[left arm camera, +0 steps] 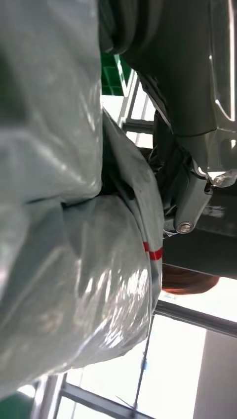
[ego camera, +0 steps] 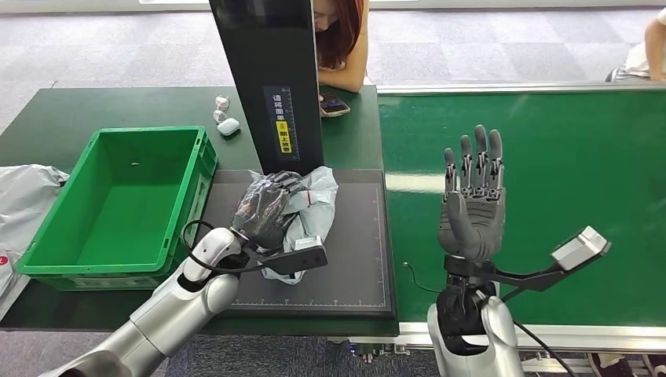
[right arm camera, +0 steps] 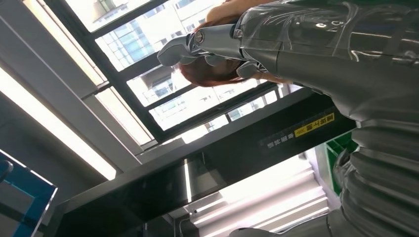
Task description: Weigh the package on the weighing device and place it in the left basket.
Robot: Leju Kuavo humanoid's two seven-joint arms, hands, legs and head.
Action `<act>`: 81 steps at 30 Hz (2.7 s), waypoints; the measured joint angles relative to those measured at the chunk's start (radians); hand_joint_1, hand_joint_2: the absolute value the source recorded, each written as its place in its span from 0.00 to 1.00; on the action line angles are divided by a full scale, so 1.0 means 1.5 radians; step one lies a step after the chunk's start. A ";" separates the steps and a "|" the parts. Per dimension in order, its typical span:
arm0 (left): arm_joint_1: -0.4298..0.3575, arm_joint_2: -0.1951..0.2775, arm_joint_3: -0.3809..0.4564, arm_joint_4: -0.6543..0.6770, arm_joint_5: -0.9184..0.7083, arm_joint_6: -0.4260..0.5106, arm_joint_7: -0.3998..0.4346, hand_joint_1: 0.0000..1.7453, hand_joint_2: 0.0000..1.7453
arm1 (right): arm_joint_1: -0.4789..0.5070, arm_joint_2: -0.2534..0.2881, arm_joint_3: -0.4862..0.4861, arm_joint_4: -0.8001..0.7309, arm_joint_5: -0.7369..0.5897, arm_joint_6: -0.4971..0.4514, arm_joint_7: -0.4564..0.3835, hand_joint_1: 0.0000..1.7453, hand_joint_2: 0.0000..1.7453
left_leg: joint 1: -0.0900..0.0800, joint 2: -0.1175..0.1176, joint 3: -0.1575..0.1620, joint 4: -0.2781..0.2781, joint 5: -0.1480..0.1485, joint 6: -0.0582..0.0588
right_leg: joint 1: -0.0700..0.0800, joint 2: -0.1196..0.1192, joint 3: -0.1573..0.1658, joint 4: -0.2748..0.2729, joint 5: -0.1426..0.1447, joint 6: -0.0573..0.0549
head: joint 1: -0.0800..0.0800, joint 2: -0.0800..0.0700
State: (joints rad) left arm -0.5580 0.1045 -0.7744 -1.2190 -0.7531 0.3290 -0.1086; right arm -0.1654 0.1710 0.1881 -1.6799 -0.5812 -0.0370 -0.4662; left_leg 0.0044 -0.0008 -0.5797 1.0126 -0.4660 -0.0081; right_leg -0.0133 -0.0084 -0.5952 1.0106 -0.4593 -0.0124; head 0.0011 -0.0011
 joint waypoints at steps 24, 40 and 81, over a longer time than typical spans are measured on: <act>-0.049 0.042 0.433 -0.238 -0.072 0.045 0.047 1.00 1.00 | 0.070 -0.003 -0.033 -0.070 0.022 0.010 -0.007 0.00 1.00 | 0.001 0.001 -0.002 0.000 0.001 -0.002 | 0.001 0.001 -0.004 0.001 0.001 -0.002 | 0.000 0.000; -0.255 0.106 0.470 0.190 -0.161 0.008 0.112 1.00 1.00 | 0.070 -0.003 -0.040 -0.071 0.018 0.023 -0.007 0.00 1.00 | 0.001 0.002 -0.002 0.000 0.002 -0.002 | 0.001 0.002 -0.005 0.001 0.002 -0.002 | 0.000 0.000; -0.052 0.109 0.518 0.011 -0.195 -0.038 0.193 0.00 1.00 | 0.088 0.009 -0.063 -0.094 0.061 0.015 0.026 0.00 1.00 | 0.002 0.002 -0.004 0.000 0.002 -0.002 | 0.001 0.002 -0.005 0.001 0.002 -0.002 | 0.000 0.000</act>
State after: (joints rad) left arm -0.6353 0.2680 0.0032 -1.2027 -1.0462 0.2713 0.1808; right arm -0.0327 0.1845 0.0941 -1.8213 -0.4902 -0.0138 -0.4274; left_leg 0.0074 0.0020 -0.5855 1.0125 -0.4637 -0.0117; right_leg -0.0119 -0.0049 -0.6033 1.0125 -0.4570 -0.0161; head 0.0011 -0.0011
